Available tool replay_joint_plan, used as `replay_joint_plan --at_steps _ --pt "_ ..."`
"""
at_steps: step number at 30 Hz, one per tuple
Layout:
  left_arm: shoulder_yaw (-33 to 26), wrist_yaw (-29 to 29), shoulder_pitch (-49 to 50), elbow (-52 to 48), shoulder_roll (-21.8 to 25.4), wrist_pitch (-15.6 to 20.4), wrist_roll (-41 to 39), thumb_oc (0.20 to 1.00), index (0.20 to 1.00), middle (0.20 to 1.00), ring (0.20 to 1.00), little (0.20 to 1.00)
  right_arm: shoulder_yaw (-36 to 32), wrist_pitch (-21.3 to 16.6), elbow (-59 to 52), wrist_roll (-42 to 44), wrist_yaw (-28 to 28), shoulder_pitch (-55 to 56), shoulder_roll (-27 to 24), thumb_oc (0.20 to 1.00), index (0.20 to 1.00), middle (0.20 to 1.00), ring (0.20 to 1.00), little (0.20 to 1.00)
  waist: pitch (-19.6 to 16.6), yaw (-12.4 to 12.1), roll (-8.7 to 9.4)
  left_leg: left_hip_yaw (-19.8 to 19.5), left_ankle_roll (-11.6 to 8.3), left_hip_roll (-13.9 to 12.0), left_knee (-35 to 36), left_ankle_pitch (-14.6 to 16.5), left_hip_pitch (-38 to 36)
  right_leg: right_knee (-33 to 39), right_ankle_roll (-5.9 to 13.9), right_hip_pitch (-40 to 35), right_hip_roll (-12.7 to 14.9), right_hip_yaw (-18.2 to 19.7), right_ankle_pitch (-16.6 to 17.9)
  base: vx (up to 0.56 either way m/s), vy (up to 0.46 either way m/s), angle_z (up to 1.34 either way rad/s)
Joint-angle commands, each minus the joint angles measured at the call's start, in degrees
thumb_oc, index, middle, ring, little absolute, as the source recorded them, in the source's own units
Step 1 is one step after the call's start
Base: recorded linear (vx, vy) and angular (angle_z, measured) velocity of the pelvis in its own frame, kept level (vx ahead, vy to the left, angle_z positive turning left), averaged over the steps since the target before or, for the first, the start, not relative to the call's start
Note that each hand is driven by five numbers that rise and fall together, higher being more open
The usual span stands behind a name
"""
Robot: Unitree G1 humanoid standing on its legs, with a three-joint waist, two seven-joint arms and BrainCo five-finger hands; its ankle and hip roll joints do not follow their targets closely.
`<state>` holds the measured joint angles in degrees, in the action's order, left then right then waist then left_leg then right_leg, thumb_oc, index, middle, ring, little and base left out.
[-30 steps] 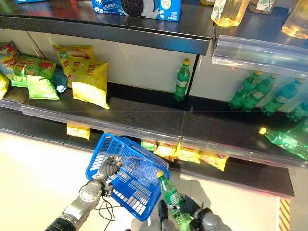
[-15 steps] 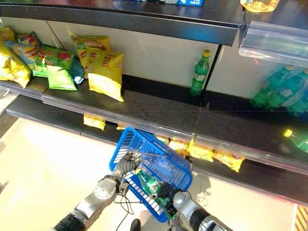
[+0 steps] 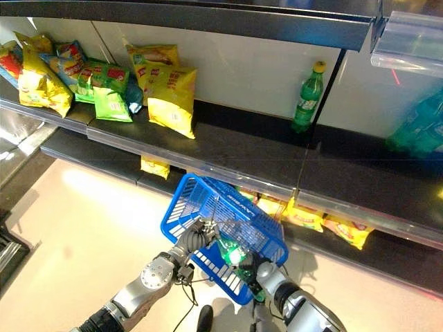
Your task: Pick up the snacks into the basket
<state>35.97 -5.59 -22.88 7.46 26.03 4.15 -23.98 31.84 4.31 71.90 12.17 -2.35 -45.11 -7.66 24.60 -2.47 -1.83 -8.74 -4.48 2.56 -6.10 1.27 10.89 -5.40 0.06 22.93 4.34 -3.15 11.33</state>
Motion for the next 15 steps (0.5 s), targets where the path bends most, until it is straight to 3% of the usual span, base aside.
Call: replay_joint_plan --at_steps 1,10,15 --pt "0.99 2.38 -0.88 -14.07 1.24 5.84 -3.23 0.200 0.200 0.200 0.200 0.200 -1.57 -2.61 0.07 2.68 -1.76 -9.16 1.88 0.200 0.200 0.200 0.200 0.200 -2.11 -1.25 -0.82 -0.56 0.34 -0.65 1.70 -0.93 3.46 -8.34 8.57 2.42 4.66 3.04 -8.34 -0.01 -0.001 0.08" --pt "4.88 6.07 -0.27 -15.56 2.95 4.77 -6.59 0.200 0.200 0.200 0.200 0.200 -5.71 -3.60 1.15 9.59 -3.06 -14.72 -0.58 0.200 0.200 0.200 0.200 0.200 -1.41 -2.27 -1.62 -0.68 0.43 -0.36 0.52 -0.86 4.94 -8.58 8.44 3.33 4.95 2.74 -8.10 -0.01 0.002 0.03" --pt "6.64 7.47 -0.74 -15.32 3.64 4.33 -7.49 0.200 0.200 0.200 0.200 0.200 -4.22 -3.93 -0.08 9.74 -2.63 -15.78 0.14 0.200 0.200 0.200 0.200 0.200 -1.18 -2.23 -1.53 -0.59 0.36 -0.39 0.39 -1.06 5.50 -8.69 8.40 3.74 5.03 2.90 -8.10 0.00 0.002 0.01"
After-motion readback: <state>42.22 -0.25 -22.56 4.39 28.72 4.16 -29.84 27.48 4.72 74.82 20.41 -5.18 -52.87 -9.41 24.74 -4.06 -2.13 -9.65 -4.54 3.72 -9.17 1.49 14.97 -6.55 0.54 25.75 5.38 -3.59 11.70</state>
